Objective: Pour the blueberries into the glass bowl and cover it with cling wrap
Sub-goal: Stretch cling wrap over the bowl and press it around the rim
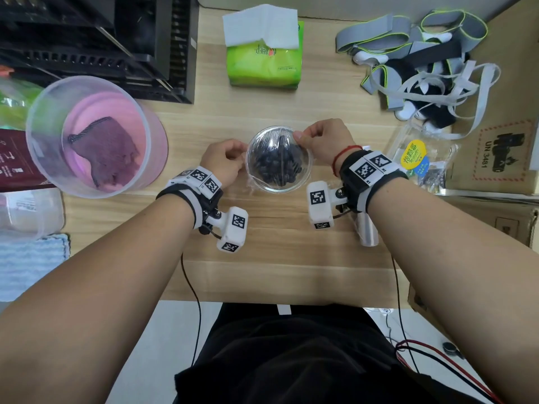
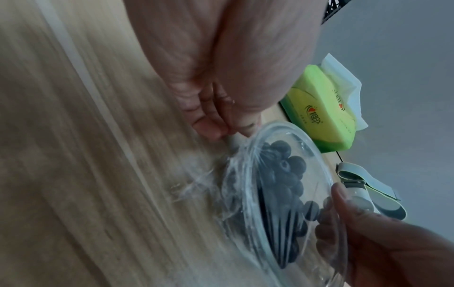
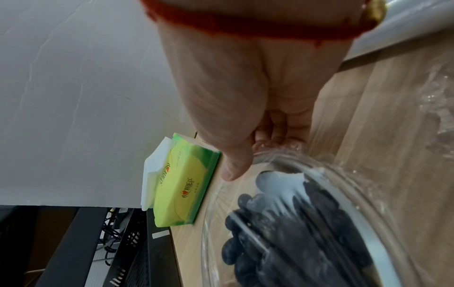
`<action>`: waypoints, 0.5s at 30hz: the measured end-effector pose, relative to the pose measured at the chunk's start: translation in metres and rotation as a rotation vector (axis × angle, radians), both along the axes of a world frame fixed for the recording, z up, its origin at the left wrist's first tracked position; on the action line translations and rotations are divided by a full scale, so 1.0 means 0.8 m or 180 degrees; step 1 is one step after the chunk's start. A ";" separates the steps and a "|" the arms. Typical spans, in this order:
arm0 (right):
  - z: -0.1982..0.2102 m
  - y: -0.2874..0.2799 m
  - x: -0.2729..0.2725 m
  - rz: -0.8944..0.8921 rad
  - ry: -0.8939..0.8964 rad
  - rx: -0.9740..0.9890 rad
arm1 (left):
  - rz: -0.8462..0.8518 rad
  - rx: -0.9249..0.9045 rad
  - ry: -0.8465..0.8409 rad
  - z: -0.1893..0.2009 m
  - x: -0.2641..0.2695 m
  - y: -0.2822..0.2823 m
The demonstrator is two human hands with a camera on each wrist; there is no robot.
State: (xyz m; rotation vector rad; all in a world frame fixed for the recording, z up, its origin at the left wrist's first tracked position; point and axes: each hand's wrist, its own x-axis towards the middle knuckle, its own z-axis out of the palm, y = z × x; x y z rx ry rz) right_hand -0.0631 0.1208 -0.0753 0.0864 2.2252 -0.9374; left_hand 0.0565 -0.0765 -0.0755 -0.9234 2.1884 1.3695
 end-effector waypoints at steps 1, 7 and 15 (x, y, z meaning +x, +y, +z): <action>0.001 0.000 0.000 0.0011 0.0021 0.0017 | 0.0018 -0.0003 0.0059 -0.002 0.001 0.000; 0.000 0.004 0.004 0.0065 0.0036 -0.0042 | -0.0294 0.0218 0.0251 0.003 -0.010 0.000; 0.000 0.015 0.011 0.0310 0.0036 -0.0121 | -0.1117 0.0244 -0.0021 0.002 -0.021 0.002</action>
